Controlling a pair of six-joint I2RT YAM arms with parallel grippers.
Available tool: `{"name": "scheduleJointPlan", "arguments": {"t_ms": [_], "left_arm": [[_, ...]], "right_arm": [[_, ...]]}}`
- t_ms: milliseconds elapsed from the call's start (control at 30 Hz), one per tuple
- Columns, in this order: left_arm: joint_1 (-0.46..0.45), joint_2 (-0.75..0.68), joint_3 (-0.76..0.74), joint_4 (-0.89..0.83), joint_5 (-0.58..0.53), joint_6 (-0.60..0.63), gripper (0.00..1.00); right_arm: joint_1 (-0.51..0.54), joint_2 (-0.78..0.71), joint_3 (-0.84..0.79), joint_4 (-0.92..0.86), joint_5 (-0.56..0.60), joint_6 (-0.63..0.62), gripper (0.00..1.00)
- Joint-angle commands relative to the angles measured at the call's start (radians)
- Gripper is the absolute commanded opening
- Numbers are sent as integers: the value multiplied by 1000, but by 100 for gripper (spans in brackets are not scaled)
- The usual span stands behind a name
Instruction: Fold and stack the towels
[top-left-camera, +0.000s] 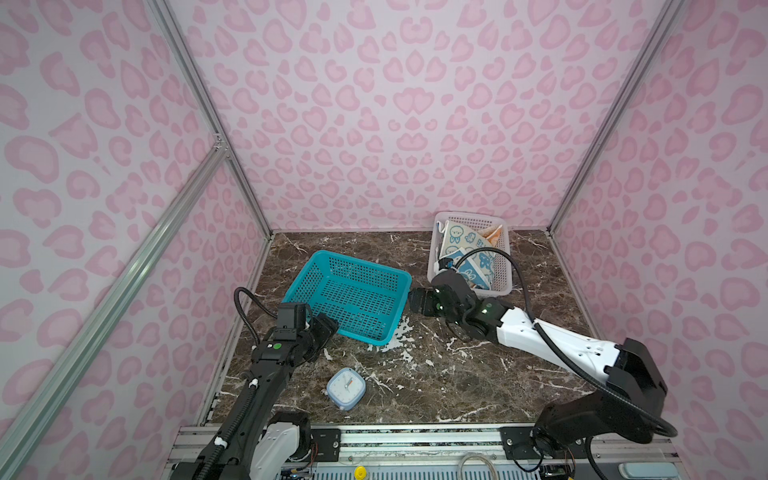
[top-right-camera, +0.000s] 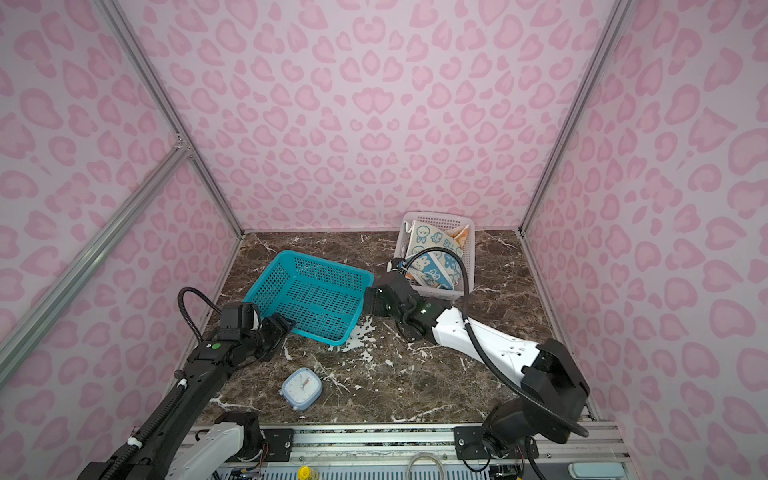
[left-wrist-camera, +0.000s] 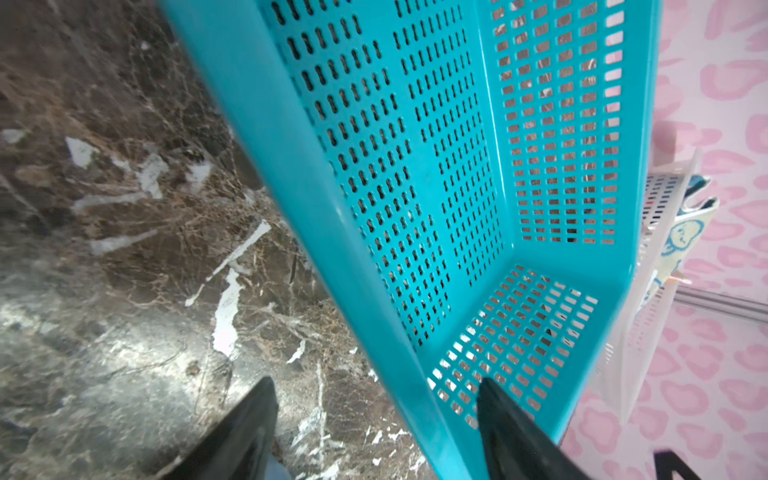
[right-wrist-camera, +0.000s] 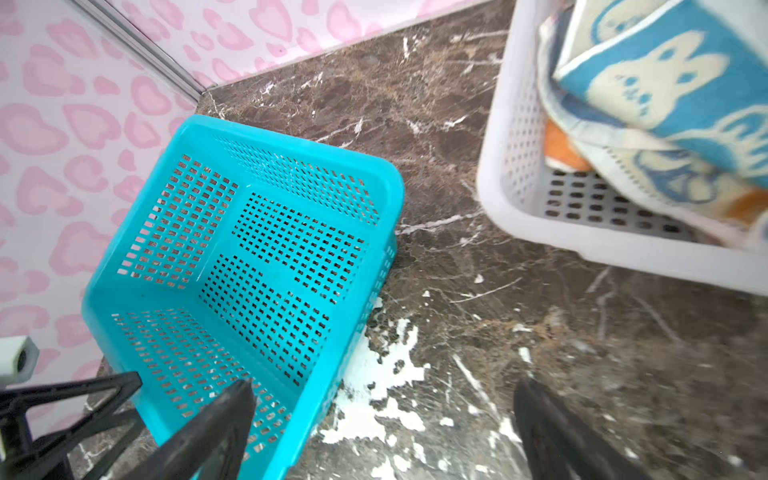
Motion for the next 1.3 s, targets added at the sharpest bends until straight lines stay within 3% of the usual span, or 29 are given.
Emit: {"name": "scheduleJointPlan", "arguments": {"t_ms": [0,100,200,533,733,967,1267], "left_arm": [[2,30,-4,49,-51,-54,60],[2,72,3,60,-58,-60,43],[3,112,22,56,-61,-63,32],[2,179,51,68,-106,-124,19],[2,203,52,90,-109,-208,3],[12,174,86,70,-180,-324,3],[131,262,286,23,-223,-339,3]], "right_arm": [[-2,-99,-69,-61,123,-106,99],[-5,-217,-153,-57,196,-136,99],[-30,-318,-232,-43,200,-142,99],[-106,-412,-336,-25,109,-153,99],[-149,-410,-311,-49,48,-165,99],[-184,-332,-216,-107,-7,-196,99],[-207,-207,-63,-152,-66,-224,99]]}}
